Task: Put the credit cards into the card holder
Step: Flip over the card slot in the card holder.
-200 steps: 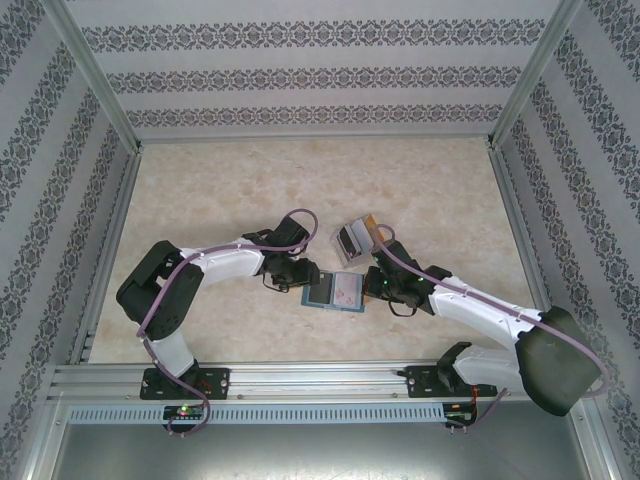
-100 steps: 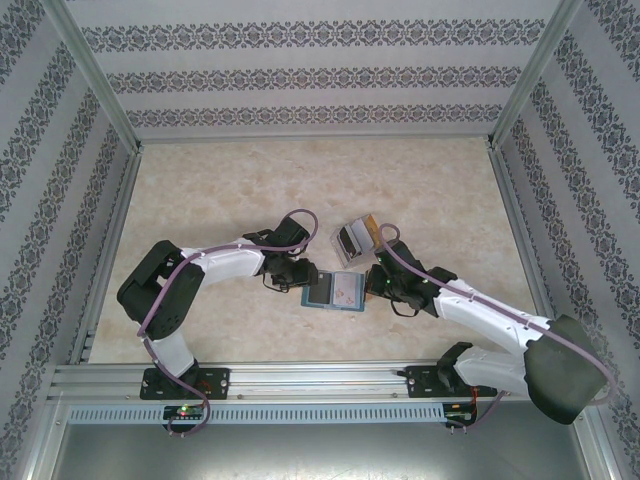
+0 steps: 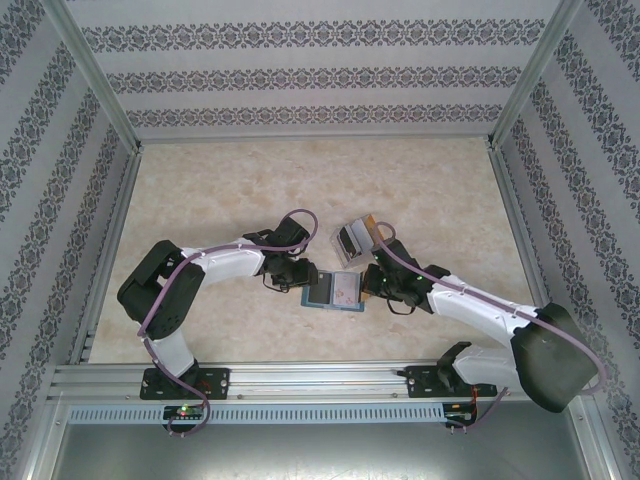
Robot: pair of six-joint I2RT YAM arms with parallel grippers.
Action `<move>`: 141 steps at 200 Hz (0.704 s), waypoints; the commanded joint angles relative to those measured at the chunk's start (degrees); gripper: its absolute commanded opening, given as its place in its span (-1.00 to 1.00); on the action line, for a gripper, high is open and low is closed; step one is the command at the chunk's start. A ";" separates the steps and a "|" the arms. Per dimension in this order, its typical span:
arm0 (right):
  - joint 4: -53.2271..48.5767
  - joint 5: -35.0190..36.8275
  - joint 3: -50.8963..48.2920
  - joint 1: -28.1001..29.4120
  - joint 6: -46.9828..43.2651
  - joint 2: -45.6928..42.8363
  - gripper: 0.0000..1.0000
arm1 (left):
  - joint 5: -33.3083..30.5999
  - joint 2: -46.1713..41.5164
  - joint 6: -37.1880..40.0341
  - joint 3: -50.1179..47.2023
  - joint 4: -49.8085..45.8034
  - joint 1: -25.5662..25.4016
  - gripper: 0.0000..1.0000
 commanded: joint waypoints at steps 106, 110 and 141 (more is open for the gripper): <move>2.09 -5.23 1.05 -0.41 -1.13 -3.70 -0.98 | 1.69 1.44 -1.32 -0.73 2.08 -1.77 -0.27; 2.05 -5.51 1.23 -0.39 -1.15 -3.70 -0.98 | 1.86 1.38 -1.37 -0.71 2.15 -1.83 -0.28; 5.25 -9.48 1.23 -0.28 -0.13 -2.70 -0.97 | 2.13 0.92 -1.66 -1.12 2.69 -1.90 -0.29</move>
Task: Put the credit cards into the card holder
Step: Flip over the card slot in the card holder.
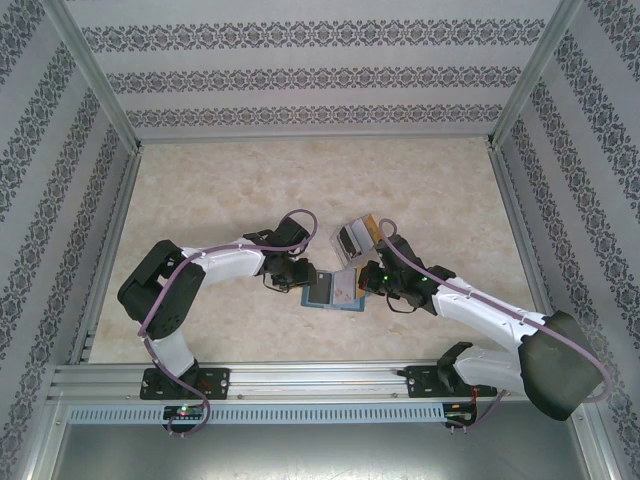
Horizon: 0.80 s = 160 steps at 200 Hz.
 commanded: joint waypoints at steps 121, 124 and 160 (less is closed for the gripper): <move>5.03 -5.25 4.09 2.06 0.32 5.84 -0.96 | 2.23 -0.56 -1.76 -2.16 3.42 -1.97 -0.39; 4.86 -5.06 4.09 1.98 0.29 5.79 -0.96 | 2.18 -0.56 -1.80 -2.16 3.36 -1.97 -0.39; 5.65 -6.60 4.14 1.89 -0.22 5.90 -0.96 | 1.57 -1.04 -1.86 -2.39 3.44 -1.96 -0.40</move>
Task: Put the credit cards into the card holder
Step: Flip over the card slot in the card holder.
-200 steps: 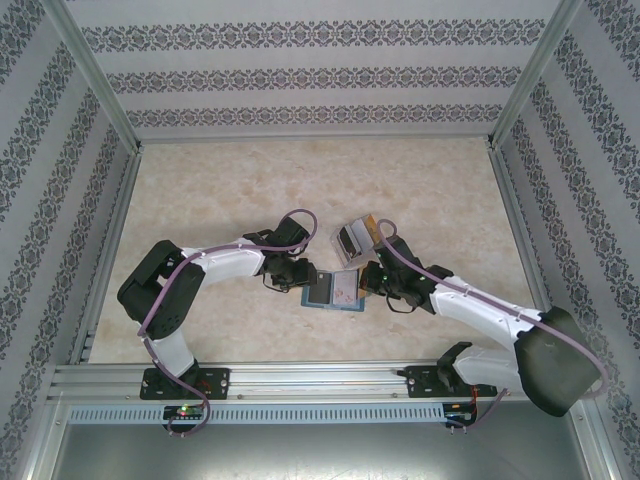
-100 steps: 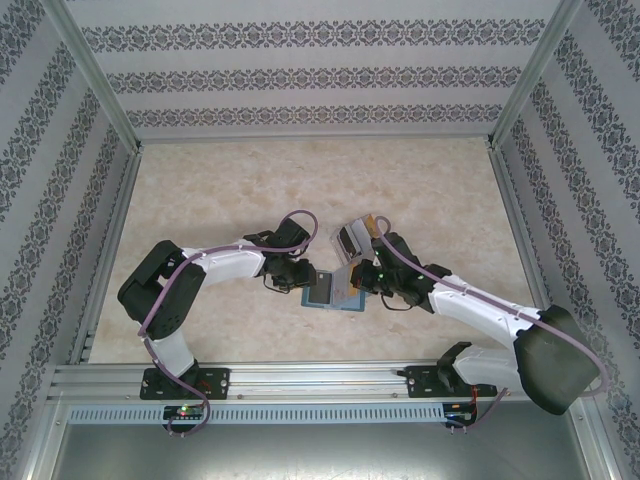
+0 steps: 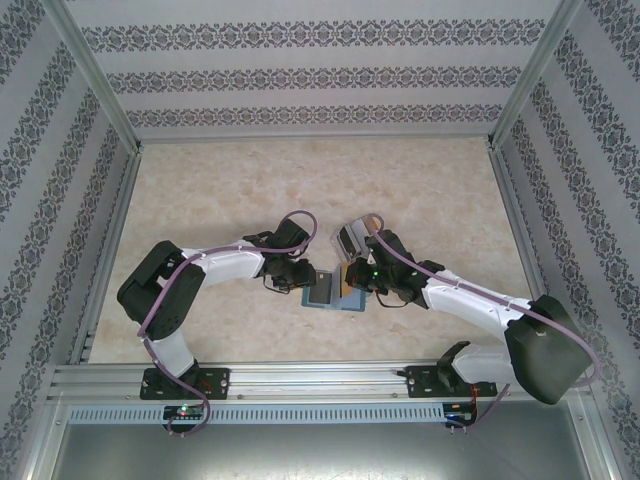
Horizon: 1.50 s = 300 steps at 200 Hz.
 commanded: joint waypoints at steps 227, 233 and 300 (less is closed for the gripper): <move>-3.41 3.14 2.06 0.07 -0.56 0.36 -0.97 | 0.56 -1.81 -0.73 -1.62 1.51 -1.66 -0.51; -4.51 4.38 1.97 -0.14 -0.36 -0.39 -0.97 | 0.30 -1.90 -0.71 -1.61 1.26 -1.66 -0.51; -11.47 15.04 -1.53 -1.85 -0.03 -16.29 -0.99 | -5.44 -5.47 -1.39 -2.92 -1.64 -1.64 -0.48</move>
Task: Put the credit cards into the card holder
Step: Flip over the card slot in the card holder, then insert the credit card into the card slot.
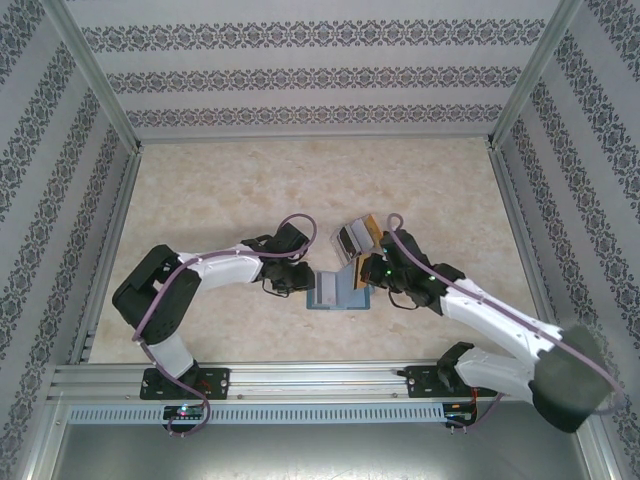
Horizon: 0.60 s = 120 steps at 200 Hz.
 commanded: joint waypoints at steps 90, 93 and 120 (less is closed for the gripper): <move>18.03 -13.04 -2.76 2.75 3.19 13.18 -0.99 | -0.33 -2.78 -0.69 -0.41 2.25 -0.59 -0.24; 18.24 -12.94 -2.70 2.74 3.28 13.76 -1.00 | -0.25 -2.56 -0.66 -0.39 2.21 -0.59 -0.24; 20.04 -13.37 -3.51 2.65 3.33 16.99 -1.00 | 0.64 -1.12 -0.25 0.16 1.90 -0.59 -0.24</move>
